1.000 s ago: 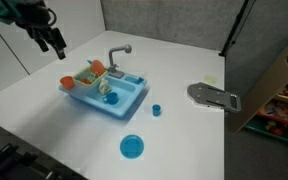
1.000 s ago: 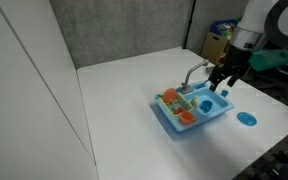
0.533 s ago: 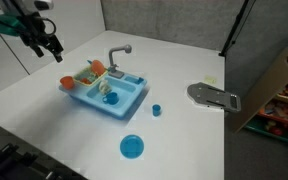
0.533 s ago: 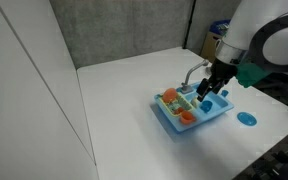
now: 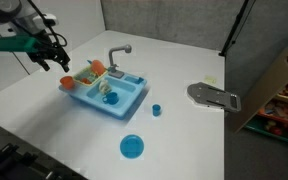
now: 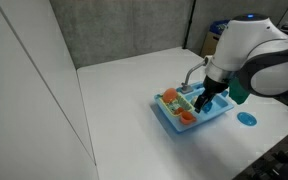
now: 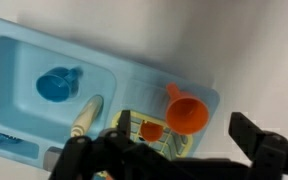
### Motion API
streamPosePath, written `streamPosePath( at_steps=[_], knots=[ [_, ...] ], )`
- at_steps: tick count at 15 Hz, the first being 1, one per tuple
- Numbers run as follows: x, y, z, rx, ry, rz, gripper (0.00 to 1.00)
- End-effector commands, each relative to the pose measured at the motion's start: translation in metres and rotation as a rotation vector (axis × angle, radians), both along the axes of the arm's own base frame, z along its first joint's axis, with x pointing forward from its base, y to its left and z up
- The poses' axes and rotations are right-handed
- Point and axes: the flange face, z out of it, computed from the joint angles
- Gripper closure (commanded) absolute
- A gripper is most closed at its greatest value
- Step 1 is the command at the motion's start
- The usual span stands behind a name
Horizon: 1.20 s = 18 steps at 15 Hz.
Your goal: Put the orange mug on the blue plate
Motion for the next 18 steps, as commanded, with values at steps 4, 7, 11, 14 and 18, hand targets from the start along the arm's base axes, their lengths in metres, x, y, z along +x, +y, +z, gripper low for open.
streamPosePath(
  at_steps=[4, 7, 11, 14, 18],
  knots=[
    [0.0, 0.0, -0.018, -0.027, 0.013, 0.041, 0.0],
    [-0.001, 0.0, -0.021, -0.029, 0.018, 0.042, 0.0],
    [0.005, 0.006, -0.033, -0.032, 0.061, 0.072, 0.0],
    [0.012, 0.013, -0.043, -0.043, 0.065, 0.08, 0.0],
    [0.027, 0.026, -0.051, -0.04, 0.044, 0.104, 0.0]
  ],
)
